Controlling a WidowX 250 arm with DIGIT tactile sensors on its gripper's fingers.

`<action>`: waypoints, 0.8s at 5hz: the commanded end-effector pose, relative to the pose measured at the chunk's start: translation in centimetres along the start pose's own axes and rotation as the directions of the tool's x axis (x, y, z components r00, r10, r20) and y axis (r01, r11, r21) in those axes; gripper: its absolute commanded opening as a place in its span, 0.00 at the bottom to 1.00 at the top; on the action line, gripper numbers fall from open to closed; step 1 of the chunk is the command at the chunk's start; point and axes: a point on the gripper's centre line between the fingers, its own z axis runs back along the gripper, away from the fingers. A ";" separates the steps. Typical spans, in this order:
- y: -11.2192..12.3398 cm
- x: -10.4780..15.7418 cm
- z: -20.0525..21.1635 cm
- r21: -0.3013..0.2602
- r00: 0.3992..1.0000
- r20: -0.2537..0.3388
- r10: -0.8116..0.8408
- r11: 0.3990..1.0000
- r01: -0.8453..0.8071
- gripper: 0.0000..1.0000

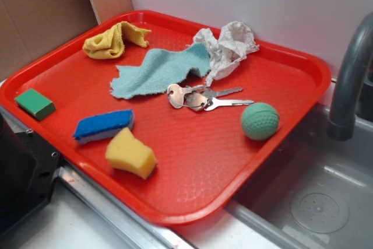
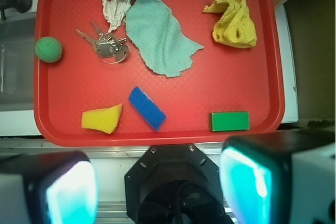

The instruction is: Grab the blue sponge.

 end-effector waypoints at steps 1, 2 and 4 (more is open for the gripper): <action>0.0 0.0 0.0 0.000 1.000 0.000 0.000 1.000 0.000 1.00; -1.0 1.7 -4.5 -0.032 0.982 0.028 -0.186 0.982 0.187 1.00; -1.4 2.1 -8.2 -0.036 0.957 -0.008 -0.289 0.957 0.288 1.00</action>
